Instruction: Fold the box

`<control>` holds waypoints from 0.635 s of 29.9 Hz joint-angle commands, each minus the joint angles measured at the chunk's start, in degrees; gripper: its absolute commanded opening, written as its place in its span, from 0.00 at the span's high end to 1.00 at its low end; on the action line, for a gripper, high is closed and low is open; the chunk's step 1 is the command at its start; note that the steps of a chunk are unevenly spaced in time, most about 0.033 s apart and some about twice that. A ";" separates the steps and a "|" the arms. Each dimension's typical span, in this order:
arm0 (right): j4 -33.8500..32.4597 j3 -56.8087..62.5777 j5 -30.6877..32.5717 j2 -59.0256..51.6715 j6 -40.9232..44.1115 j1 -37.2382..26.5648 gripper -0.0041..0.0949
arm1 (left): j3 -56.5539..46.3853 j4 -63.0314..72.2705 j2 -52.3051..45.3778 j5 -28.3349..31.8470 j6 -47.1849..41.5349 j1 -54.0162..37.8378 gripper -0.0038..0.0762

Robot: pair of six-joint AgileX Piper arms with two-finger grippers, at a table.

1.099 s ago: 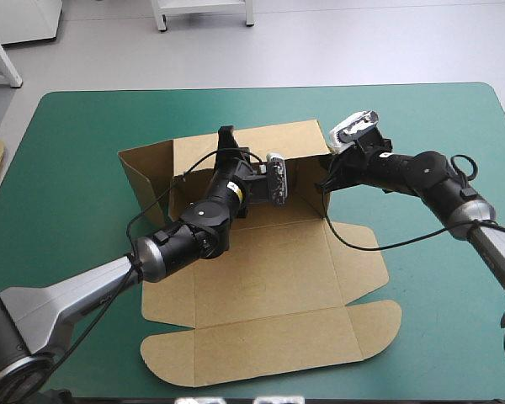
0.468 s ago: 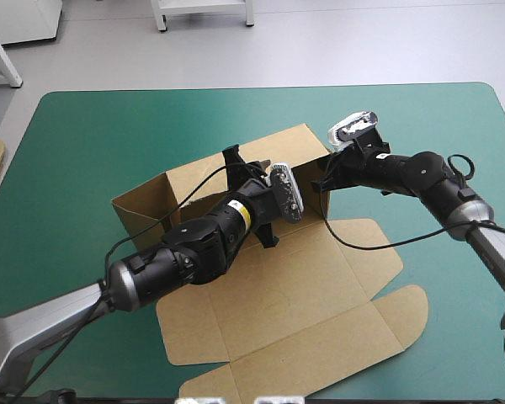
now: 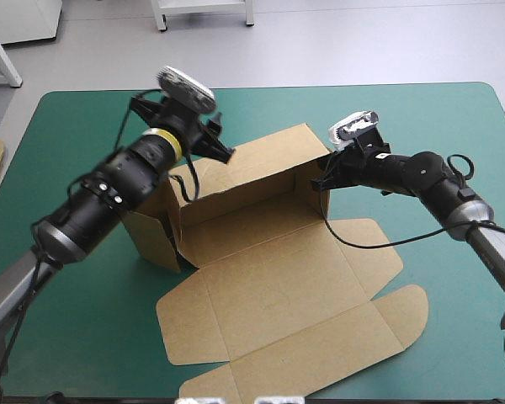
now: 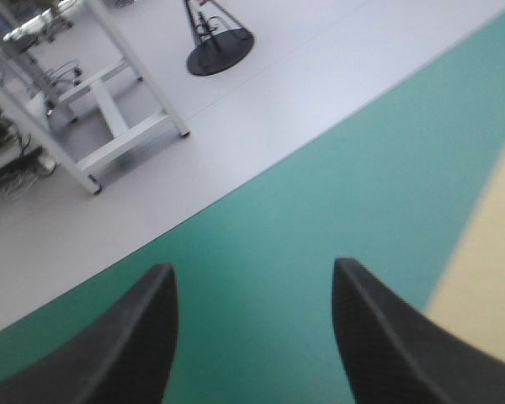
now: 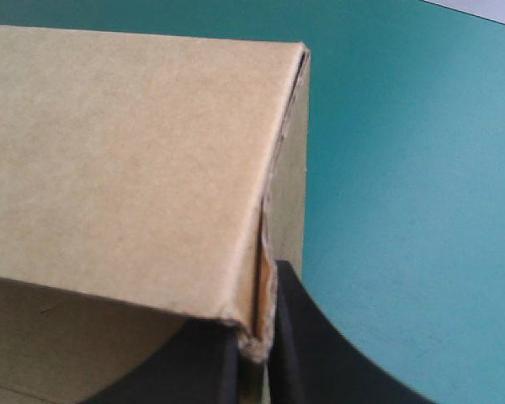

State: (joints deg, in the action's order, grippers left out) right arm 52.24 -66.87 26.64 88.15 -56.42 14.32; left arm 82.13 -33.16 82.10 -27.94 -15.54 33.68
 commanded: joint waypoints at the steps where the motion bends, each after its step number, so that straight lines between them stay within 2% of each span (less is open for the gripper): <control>1: 1.46 -1.46 0.26 -2.18 1.10 0.11 0.98 | 5.74 7.54 -1.32 2.40 2.86 -8.37 0.45; 7: 1.38 -1.46 0.15 -2.18 1.24 0.11 0.98 | 7.47 12.71 -1.05 -2.93 4.79 -23.49 0.45; 11: 1.19 -1.46 0.07 -2.18 1.24 0.11 0.98 | 7.36 20.57 -0.26 -9.05 9.65 -34.26 0.45; 15: 0.95 -1.46 -0.07 -2.18 1.24 0.11 0.98 | 6.97 26.96 1.16 -14.73 10.14 -43.61 0.45; 19: 0.41 -1.59 -0.72 -2.28 1.99 0.11 0.98 | 4.36 34.79 1.27 -15.49 13.78 -50.32 0.45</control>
State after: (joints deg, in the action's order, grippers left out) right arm 51.72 -66.87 26.32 88.15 -55.66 14.32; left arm 86.27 -4.22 85.42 -45.62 -4.17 -13.34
